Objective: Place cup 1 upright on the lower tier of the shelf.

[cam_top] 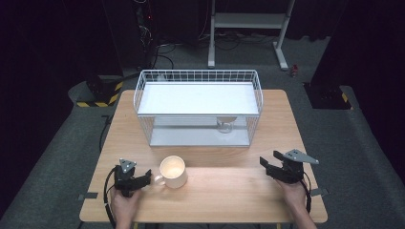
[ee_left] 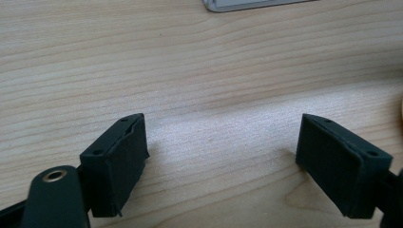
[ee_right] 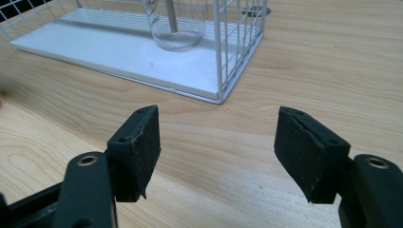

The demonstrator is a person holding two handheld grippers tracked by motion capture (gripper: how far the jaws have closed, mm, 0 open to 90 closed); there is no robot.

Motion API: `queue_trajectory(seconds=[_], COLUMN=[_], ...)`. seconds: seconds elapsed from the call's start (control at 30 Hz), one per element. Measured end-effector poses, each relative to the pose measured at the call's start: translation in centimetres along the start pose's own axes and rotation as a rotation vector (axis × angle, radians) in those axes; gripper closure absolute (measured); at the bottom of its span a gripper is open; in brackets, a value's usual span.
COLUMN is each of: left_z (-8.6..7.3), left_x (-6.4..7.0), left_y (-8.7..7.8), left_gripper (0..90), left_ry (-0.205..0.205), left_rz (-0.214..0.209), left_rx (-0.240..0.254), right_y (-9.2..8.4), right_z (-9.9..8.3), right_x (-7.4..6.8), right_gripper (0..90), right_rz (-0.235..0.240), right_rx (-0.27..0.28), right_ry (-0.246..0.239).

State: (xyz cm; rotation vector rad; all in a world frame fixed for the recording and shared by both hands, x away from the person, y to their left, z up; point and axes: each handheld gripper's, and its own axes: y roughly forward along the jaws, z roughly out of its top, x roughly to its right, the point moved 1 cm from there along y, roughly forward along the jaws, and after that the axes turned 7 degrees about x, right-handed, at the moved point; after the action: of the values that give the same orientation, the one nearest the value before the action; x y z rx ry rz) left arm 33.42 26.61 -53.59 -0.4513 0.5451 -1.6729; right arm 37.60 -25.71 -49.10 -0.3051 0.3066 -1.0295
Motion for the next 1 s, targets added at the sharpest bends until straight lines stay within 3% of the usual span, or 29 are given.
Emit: queue_trajectory(seconds=[0.53,1.0], left_z=[0.0,0.0], left_x=[0.0,0.0], left_y=[0.0,0.0], left_gripper=[17.7,17.7], left_ry=[0.000,0.000], left_rz=[0.000,0.000], left_rx=[0.000,0.000], right_y=[-0.8,-0.4], right_z=[-2.0,-3.9], right_x=[1.5,1.9], right_gripper=[32.2,31.3], right_rz=[-0.065,-0.134], right_rx=[-0.024,-0.152], right_ry=[0.036,-0.044])
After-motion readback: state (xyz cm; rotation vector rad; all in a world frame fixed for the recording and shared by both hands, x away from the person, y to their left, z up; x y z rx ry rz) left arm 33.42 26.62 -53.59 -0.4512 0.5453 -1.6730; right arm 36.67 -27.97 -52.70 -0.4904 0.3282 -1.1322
